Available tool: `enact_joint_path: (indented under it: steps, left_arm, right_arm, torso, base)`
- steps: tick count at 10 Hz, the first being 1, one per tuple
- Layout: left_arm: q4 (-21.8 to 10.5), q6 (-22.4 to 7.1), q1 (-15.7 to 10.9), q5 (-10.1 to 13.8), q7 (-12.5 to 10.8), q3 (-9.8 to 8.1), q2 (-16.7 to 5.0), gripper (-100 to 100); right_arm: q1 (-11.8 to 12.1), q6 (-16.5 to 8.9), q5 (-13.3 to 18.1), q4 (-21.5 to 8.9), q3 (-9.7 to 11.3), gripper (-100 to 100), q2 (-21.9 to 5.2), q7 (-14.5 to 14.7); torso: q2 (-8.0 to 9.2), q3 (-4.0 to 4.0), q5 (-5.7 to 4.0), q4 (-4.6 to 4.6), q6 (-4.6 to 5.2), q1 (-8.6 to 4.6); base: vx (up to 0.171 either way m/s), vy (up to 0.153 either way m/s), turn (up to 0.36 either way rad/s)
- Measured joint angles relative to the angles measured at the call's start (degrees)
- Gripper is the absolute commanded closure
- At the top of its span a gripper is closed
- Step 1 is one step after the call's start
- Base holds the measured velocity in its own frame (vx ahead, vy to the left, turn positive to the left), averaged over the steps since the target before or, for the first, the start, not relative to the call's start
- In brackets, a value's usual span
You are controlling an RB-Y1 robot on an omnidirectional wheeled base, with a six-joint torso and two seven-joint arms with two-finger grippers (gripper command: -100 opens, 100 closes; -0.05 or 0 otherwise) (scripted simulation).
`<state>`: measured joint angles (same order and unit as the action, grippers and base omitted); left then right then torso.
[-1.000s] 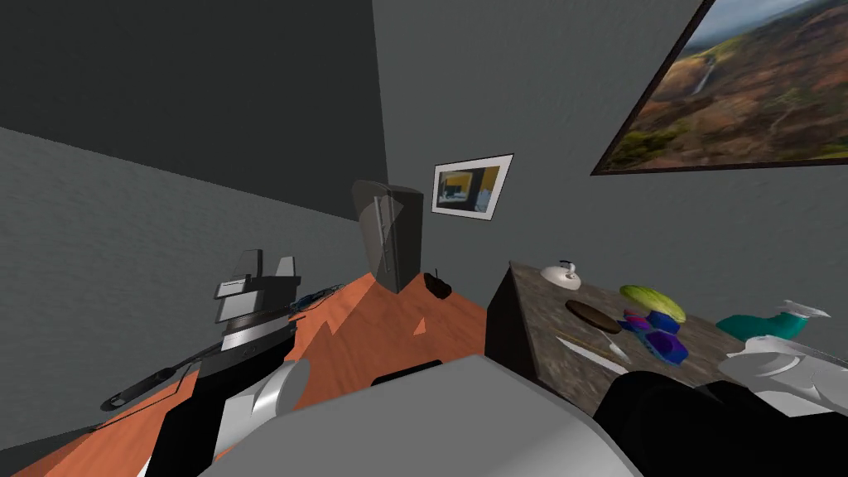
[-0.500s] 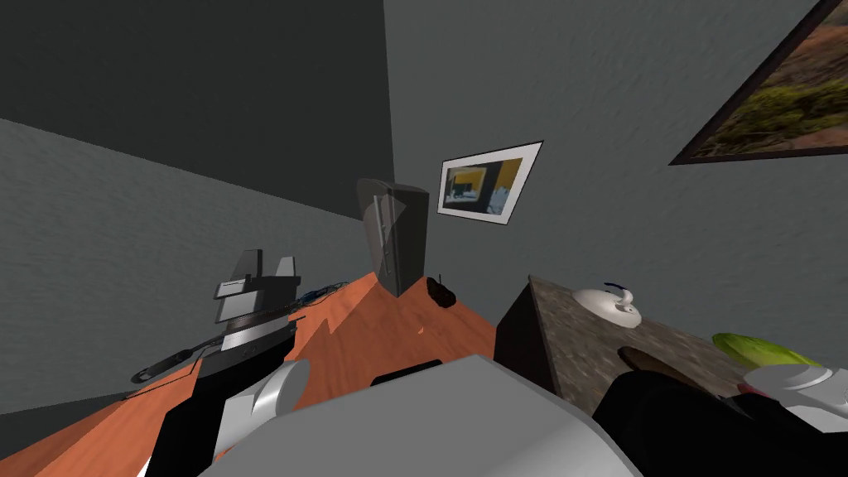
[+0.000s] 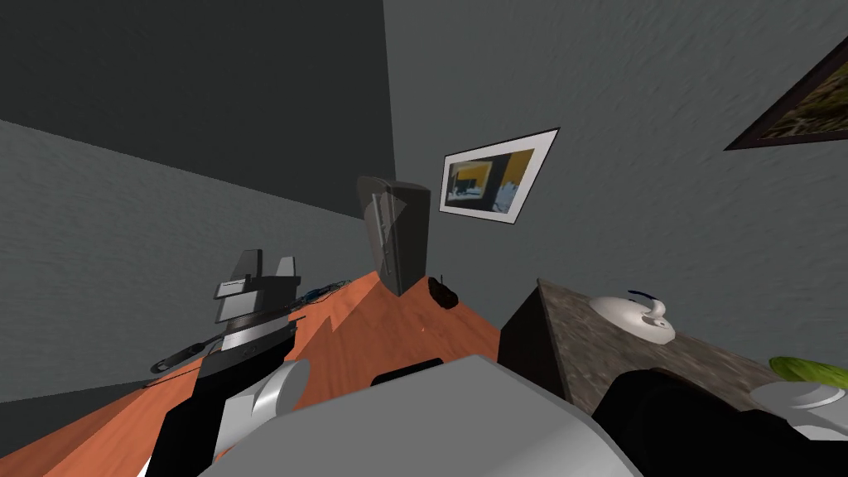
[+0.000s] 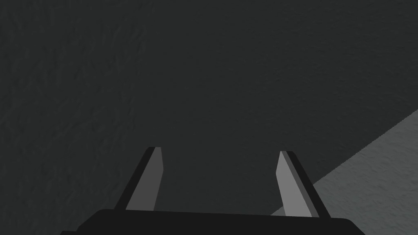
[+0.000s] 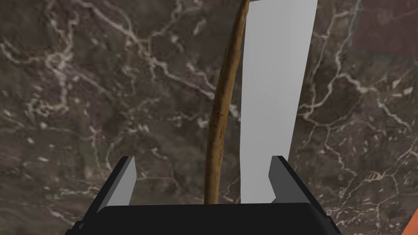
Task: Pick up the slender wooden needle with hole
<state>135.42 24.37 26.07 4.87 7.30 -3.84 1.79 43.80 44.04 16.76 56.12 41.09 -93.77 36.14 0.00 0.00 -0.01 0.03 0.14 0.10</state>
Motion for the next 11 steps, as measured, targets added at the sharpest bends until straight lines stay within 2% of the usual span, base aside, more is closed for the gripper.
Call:
enact_joint_path:
  steps: [1,2,6,7,8,9,10,11]
  left_arm:
    - [0.0,0.0,0.0,0.0,0.0,0.0,0.0,0]
    - [0.0,0.0,0.0,0.0,0.0,0.0,0.0,0]
    - [0.0,0.0,0.0,0.0,0.0,0.0,0.0,0]
    - [0.0,0.0,0.0,0.0,0.0,0.0,0.0,0]
    - [0.0,0.0,0.0,0.0,0.0,0.0,0.0,0]
    - [0.0,0.0,0.0,0.0,0.0,0.0,0.0,0]
    - [0.0,0.0,0.0,0.0,0.0,0.0,0.0,0]
    - [0.0,0.0,0.0,0.0,0.0,0.0,0.0,0]
  right_arm:
    - [-0.5,-0.3,0.7,-0.7,0.2,-100,1.2,0.0]
    - [-0.6,-0.4,0.8,-0.8,0.2,100,1.4,0.0]
    - [-0.6,-0.3,0.8,-0.7,0.2,100,1.4,0.0]
    - [-0.6,-0.3,0.8,-0.7,0.2,0,1.4,0.0]
    - [-0.6,-0.3,0.8,-0.7,0.2,100,1.4,0.0]
    - [-0.1,0.1,0.1,-0.2,0.0,100,-0.1,-0.1]
    - [-0.7,1.3,0.3,-1.0,0.1,100,-0.7,-0.2]
    - [-0.7,1.5,0.3,-1.2,0.1,0,-0.8,-0.3]
  torso:
    - [0.03,0.02,-0.01,0.01,0.01,-0.01]
    - [0.02,0.01,0.02,0.01,0.01,0.04]
    - [0.0,0.01,-0.08,0.02,-0.04,-0.11]
    - [0.0,0.01,-0.08,0.02,-0.04,-0.11]
    - [0.0,0.01,-0.08,0.02,-0.04,-0.12]
    - [-0.02,0.0,-0.01,0.01,-0.04,-0.03]
    - [-0.03,-0.01,-0.02,0.01,-0.03,0.01]
    - [-0.02,0.0,-0.06,0.02,-0.04,-0.03]
  base:
    - [-0.002,-0.011,0.006]
    - [0.0,0.0,0.0]
    - [-0.001,0.0,-0.003]
    - [0.0,0.0,0.0]
    - [0.002,0.02,-0.075]
    - [0.007,0.027,-0.086]
    - [0.004,0.011,-0.015]
    - [0.0,0.0,0.0]
